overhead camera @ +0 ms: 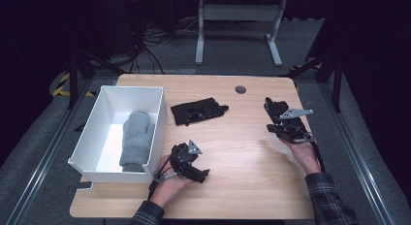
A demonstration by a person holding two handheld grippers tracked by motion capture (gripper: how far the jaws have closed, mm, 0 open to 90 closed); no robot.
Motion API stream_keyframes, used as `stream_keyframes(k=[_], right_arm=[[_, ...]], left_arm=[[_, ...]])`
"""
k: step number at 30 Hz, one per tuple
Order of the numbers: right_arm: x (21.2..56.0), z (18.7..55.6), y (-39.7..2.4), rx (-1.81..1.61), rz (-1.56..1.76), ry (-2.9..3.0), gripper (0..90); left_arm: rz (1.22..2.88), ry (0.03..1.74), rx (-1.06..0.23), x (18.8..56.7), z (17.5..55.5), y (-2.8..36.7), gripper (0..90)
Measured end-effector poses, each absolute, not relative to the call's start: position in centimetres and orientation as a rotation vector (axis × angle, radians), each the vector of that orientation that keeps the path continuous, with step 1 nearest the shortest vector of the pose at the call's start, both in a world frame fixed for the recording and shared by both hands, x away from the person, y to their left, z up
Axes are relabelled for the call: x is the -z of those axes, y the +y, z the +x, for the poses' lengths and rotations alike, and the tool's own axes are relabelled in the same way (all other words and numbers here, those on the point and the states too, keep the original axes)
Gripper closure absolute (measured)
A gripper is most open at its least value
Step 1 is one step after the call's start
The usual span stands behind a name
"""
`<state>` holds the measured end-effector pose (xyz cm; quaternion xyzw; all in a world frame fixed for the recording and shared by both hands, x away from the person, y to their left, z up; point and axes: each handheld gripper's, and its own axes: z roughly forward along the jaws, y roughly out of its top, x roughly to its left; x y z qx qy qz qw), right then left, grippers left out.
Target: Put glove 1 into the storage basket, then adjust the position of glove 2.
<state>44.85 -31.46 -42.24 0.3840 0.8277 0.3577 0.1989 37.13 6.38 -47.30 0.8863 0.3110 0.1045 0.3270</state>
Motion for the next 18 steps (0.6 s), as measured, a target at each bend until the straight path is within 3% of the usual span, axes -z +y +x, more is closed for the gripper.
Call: stream_keyframes(k=[18], right_arm=[[45.0,47.6,-35.3,-0.833,1.260,2.203,90.0]], left_arm=[[2.278,0.775,-0.283,47.7,36.8,6.9,0.4]])
